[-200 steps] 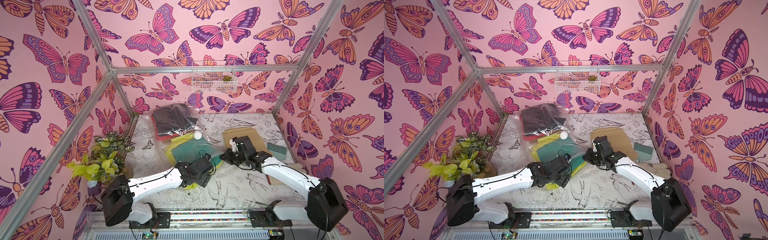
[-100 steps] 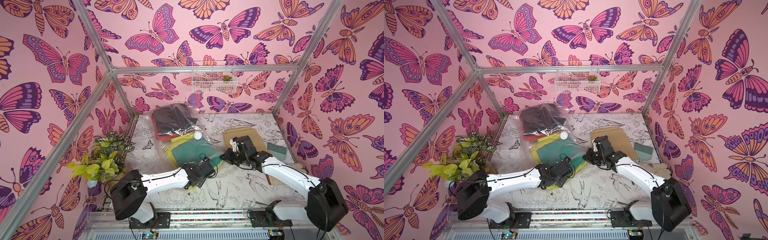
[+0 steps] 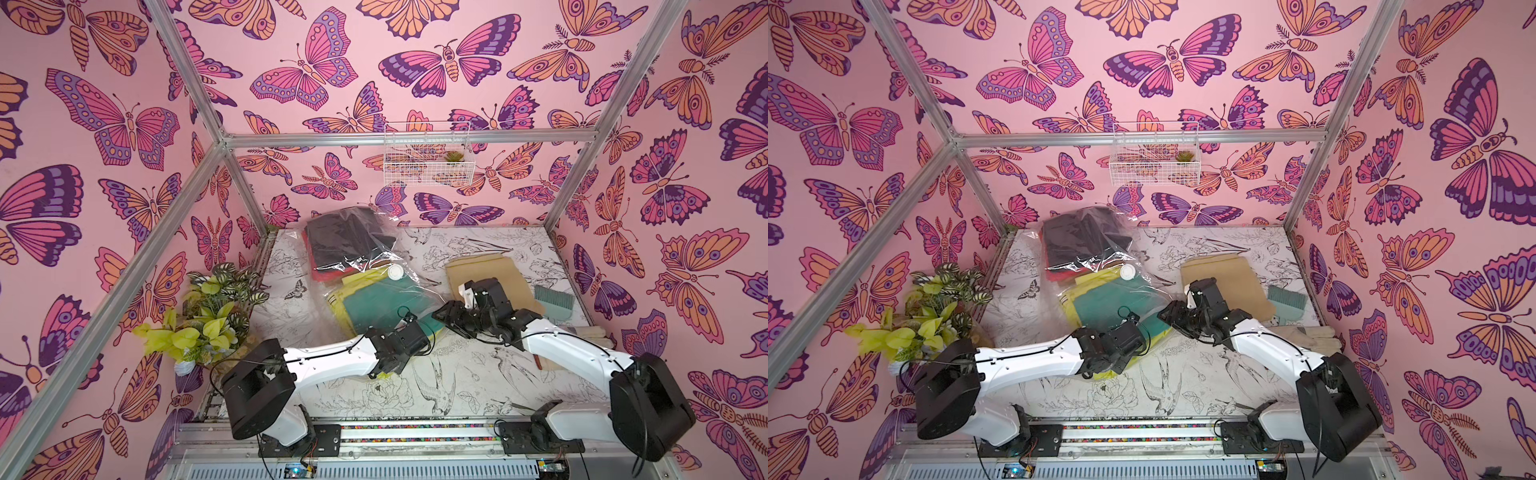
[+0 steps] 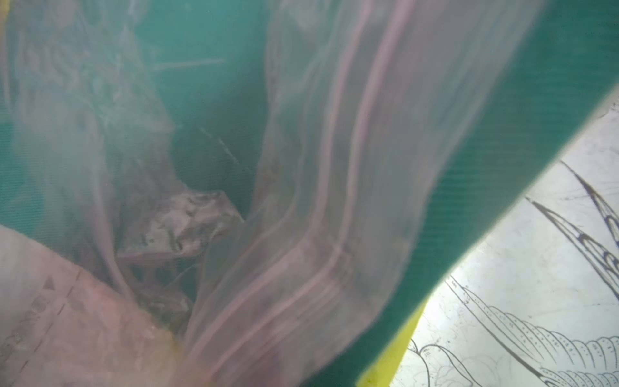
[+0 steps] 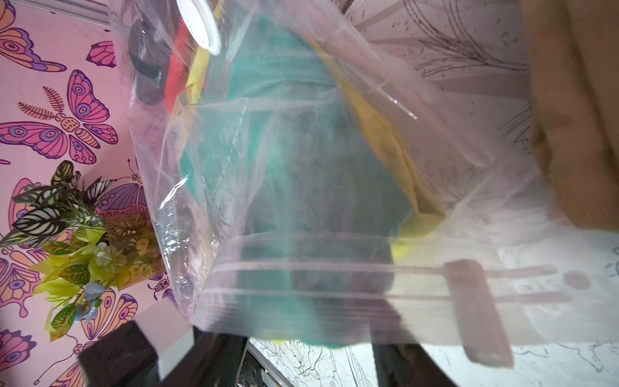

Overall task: Take the trousers out of the vacuum bag
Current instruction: Take out the trousers from the vacuum bag.

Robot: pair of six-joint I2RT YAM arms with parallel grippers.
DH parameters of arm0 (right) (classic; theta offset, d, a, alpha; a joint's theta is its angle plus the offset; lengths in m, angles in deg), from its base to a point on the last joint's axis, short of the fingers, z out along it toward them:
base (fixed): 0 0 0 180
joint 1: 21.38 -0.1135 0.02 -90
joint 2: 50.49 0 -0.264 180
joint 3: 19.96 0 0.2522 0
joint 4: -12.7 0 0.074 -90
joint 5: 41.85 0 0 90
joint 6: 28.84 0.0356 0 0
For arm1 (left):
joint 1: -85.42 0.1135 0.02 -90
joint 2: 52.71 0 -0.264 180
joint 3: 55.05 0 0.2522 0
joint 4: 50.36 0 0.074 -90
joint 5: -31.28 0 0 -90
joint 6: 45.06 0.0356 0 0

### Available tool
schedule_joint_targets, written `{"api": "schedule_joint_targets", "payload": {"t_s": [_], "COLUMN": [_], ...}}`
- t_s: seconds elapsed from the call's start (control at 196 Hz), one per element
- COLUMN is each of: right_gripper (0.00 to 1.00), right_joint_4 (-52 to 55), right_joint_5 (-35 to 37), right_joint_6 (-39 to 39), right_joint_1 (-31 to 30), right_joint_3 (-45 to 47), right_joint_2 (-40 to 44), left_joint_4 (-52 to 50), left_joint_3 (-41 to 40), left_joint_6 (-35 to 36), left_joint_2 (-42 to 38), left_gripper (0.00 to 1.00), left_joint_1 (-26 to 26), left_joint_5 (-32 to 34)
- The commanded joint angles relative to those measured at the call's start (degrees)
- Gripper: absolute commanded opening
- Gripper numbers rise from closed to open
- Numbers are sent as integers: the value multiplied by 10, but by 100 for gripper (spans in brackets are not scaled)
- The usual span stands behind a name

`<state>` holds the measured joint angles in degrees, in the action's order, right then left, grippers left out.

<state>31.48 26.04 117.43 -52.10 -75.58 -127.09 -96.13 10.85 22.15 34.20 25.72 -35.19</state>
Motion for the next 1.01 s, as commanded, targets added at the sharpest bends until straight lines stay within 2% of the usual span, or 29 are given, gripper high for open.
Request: {"api": "schedule_joint_targets", "payload": {"t_s": [0.0,0.153,0.331,0.566,0.775,0.836,0.882,1.01], "right_gripper": [66,69,73,76,72,70,65,32], "right_joint_4": [-32,-19,63,-18,-38,-40,-43,-42], "right_joint_5": [0,20,79,35,21,21,24,35], "right_joint_6": [21,20,-9,17,18,20,22,25], "right_joint_1": [-14,-22,-25,-27,-39,-40,-40,-39], "right_joint_3": [6,4,4,23,-16,-21,-22,-21], "right_joint_2": [-15,-30,-11,-21,-59,-71,-76,-83], "left_joint_4": [-15,-15,-16,-14,-14,-14,-15,-15], "left_joint_3": [-6,-9,-14,-12,-15,-17,-19,-25], "left_joint_6": [-5,-5,-6,-9,-9,-9,-10,-10], "left_joint_2": [3,1,0,6,1,1,0,-2], "left_gripper": [0,0,0,0,0,0,4,20], "left_joint_1": [-1,-2,-2,-2,-2,-2,-2,-1], "left_joint_5": [-9,-7,-7,-9,-13,-13,-12,-13]}}
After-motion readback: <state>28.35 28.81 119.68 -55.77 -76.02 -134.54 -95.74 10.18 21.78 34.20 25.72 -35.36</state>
